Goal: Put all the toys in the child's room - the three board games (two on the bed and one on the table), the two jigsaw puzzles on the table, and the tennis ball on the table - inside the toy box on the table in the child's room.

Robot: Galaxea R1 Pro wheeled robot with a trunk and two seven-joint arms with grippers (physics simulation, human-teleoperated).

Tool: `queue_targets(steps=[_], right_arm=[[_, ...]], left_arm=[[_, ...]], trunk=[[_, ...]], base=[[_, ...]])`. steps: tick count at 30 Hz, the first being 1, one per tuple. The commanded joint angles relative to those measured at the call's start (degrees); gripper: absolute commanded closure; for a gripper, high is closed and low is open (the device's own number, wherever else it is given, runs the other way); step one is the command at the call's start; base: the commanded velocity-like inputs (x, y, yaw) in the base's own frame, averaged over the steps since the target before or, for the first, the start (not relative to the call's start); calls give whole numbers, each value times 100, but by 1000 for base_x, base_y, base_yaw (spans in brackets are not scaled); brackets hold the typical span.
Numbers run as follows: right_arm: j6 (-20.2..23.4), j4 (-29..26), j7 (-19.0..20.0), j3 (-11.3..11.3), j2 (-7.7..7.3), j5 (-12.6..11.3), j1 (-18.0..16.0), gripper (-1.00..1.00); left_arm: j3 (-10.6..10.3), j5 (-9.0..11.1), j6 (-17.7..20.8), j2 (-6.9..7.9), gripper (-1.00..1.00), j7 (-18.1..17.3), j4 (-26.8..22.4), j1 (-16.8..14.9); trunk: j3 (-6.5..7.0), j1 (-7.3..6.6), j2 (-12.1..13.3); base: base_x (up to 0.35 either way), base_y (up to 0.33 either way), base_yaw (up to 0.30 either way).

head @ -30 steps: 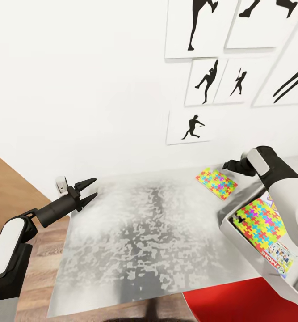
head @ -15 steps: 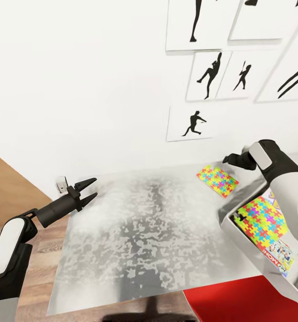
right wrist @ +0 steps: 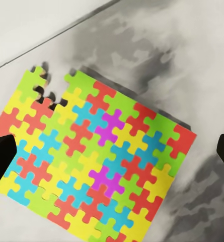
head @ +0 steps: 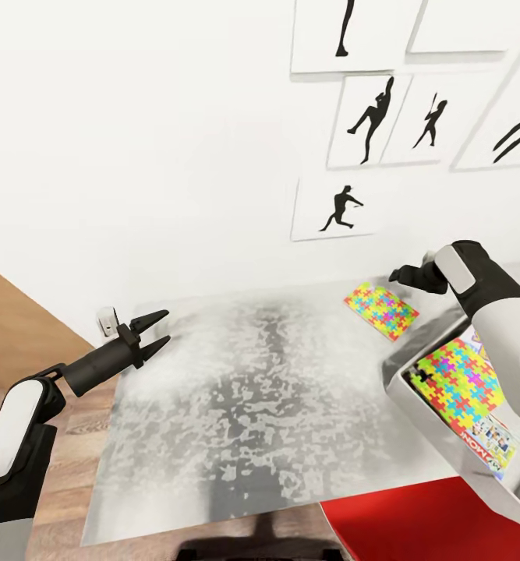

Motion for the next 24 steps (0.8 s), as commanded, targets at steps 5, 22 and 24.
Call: queue_targets(steps=[5,22,24], right_arm=[[8,-1,-44,53,-12,-60,3,-100],[8,1,-43,63,-16,-60,13,-100],[9,1,-43,63,-15,-60,14,-100]], left_arm=[[7,7,26,-1,-100,3,-1,-4],[31,11,26,1,-100,-31,-2,-4],[34,12,26,3,-100,-47,-2,-2]], trunk=[[-56,3,-10],[-214,3,-10],[-233,3,-10]], base=[[0,0,0],[0,0,0],[0,0,0]])
